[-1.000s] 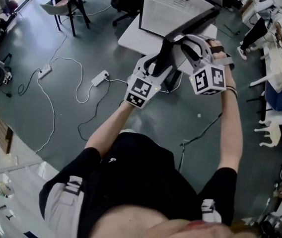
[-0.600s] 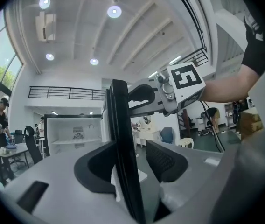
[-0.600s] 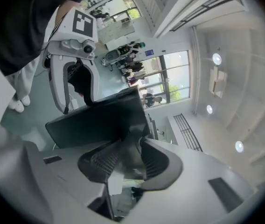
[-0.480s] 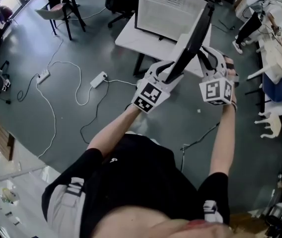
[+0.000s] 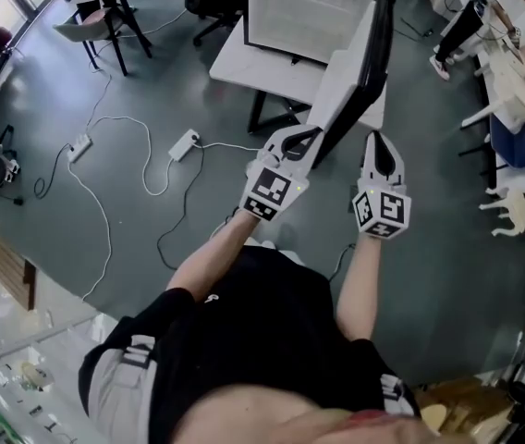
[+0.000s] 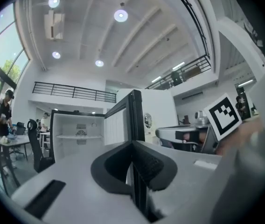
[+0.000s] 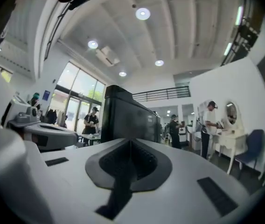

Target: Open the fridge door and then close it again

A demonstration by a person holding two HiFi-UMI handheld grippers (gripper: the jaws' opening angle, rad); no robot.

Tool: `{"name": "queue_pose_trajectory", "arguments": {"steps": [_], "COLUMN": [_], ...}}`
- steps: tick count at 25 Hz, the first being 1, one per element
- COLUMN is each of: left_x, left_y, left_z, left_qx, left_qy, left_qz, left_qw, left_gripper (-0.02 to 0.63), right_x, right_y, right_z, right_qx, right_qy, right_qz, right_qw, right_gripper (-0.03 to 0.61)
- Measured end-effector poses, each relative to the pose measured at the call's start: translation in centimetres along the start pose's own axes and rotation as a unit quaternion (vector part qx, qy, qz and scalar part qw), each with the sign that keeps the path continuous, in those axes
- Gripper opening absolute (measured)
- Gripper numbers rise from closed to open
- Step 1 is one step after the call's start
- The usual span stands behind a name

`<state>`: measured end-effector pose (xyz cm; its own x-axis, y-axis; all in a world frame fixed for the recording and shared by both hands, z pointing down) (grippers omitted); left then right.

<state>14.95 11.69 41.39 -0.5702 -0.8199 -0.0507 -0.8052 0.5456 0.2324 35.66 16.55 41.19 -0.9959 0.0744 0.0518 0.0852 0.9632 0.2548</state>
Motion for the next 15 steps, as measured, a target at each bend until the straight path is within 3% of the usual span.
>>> {"name": "queue_pose_trajectory", "arguments": {"steps": [2,5,10,15], "left_x": [0.3,0.5,0.6,0.6], "left_y": [0.6,1.1,0.8,0.8], "left_z": [-0.4,-1.1,-2.1,-2.5], "left_qx": [0.0,0.002,0.01,0.013], "left_qy": [0.013,0.029,0.042,0.041], "left_qz": [0.033,0.065,0.062,0.062], "left_qw": [0.9994,0.9975,0.9971,0.9972], "left_gripper": [0.0,0.0,0.0,0.0], "right_x": [0.3,0.1,-0.6,0.0], "right_y": [0.9,1.7,2.1,1.7], "right_z": [-0.8,-1.9,-2.4,-2.8], "right_qx": [0.001,0.011,0.023,0.04], "right_qy": [-0.037,-0.049,-0.051,-0.041], "right_qz": [-0.04,-0.056,-0.058,-0.031], "right_qw": [0.999,0.997,0.997,0.998], "right_gripper": [-0.003,-0.003,-0.003,-0.003]}}
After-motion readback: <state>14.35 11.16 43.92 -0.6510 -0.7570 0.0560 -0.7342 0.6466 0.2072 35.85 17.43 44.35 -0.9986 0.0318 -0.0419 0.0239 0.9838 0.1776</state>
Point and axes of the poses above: the fingertips, and each gripper's own axes: y backward along the fingers, x to its left, z out of its top, the point moved 10 cm from there along y, backward along the fingers, and after that the axes turned 13 degrees about -x, right-handed, at the moved point
